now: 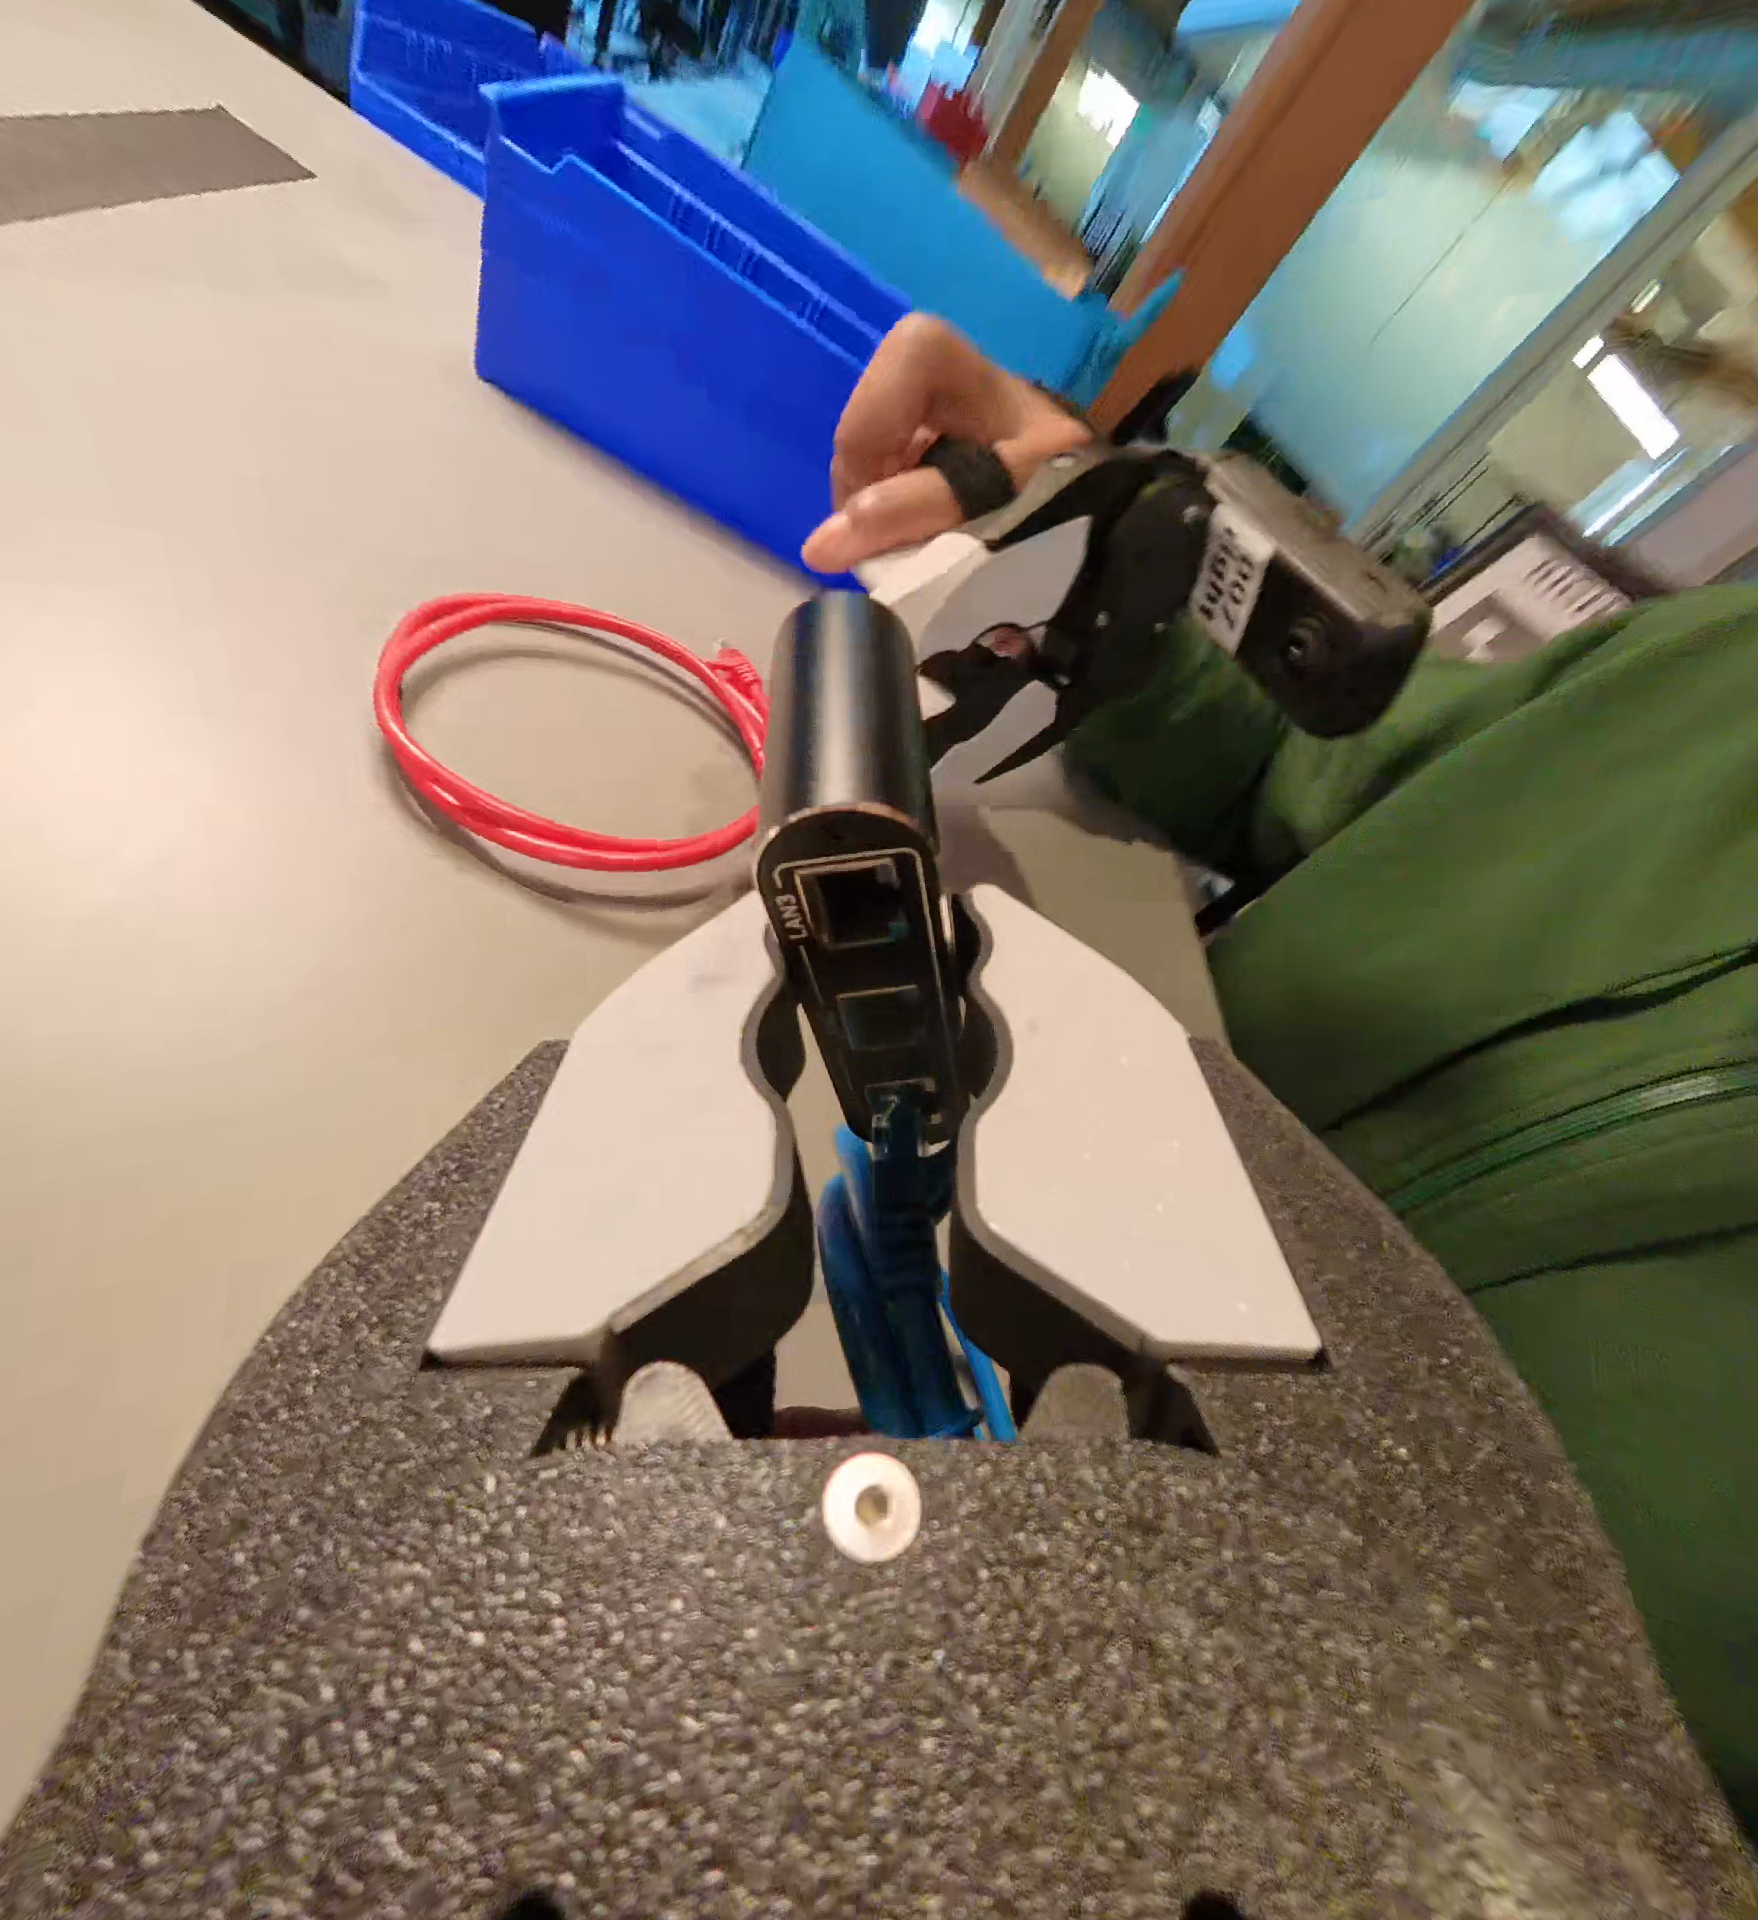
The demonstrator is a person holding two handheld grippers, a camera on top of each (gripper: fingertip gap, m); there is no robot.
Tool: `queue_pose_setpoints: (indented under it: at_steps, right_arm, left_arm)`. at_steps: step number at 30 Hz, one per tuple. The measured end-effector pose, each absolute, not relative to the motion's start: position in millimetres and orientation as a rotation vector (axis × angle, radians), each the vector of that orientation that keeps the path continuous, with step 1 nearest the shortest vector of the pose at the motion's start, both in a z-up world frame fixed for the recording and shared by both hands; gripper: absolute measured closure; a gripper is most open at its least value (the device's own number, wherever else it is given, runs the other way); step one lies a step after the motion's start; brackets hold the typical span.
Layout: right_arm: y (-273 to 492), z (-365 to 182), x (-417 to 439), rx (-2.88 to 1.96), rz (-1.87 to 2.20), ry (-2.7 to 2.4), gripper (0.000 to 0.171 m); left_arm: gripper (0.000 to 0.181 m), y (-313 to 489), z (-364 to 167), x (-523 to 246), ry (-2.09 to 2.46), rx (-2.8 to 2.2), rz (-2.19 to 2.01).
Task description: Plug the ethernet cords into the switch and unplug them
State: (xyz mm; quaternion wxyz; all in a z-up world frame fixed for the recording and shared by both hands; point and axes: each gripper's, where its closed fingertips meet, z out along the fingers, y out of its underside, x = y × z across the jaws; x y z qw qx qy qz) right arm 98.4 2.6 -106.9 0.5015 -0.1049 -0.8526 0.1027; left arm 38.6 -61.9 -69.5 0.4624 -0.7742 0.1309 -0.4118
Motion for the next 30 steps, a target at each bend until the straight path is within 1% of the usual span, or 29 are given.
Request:
queue_pose_setpoints:
  at_steps: [1,4,7,8,16,17,23,27,30]
  right_arm:
    - [4.2,-111.9,104.0,-0.317,0.334,-2.118,0.129]
    - [2.9,-121.7,122.3,-0.475,0.565,-2.295,0.146]
    - [-1.1,-128.0,131.3,-0.542,0.664,-2.411,0.159]
    - [-3.3,-129.3,131.3,-0.544,0.68,-2.43,0.161]
    - [10.1,-163.4,124.4,-0.591,0.481,-2.598,0.156]
    - [12.2,-166.2,122.9,-0.6,0.461,-2.6,0.152]
    - [15.8,-170.7,114.5,-0.605,0.424,-2.546,0.15]
    - [18.9,-171.6,108.0,-0.612,0.38,-2.498,0.155]
    - [19.8,-169.3,106.7,-0.594,0.359,-2.48,0.147]
  left_arm:
    - [0.154,-63.6,-73.8,36.3,0.29,-1.886,-1.058]
    - [0.154,-66.5,-94.7,36.0,0.257,-1.919,-1.106]
    - [0.154,-67.6,-110.9,43.7,0.288,-1.958,-1.1]
    - [0.154,-67.7,-115.5,47.1,0.3,-1.973,-1.096]
    - [0.154,-70.4,-124.8,63.6,0.305,-2.021,-1.141]
    - [0.154,-70.9,-125.7,65.1,0.298,-2.026,-1.152]
    - [0.154,-67.2,-130.9,69.1,0.257,-2.06,-1.136]
    - [0.155,-67.0,-130.1,69.5,0.246,-2.052,-1.154]
    - [0.155,-67.3,-129.9,69.4,0.245,-2.049,-1.161]
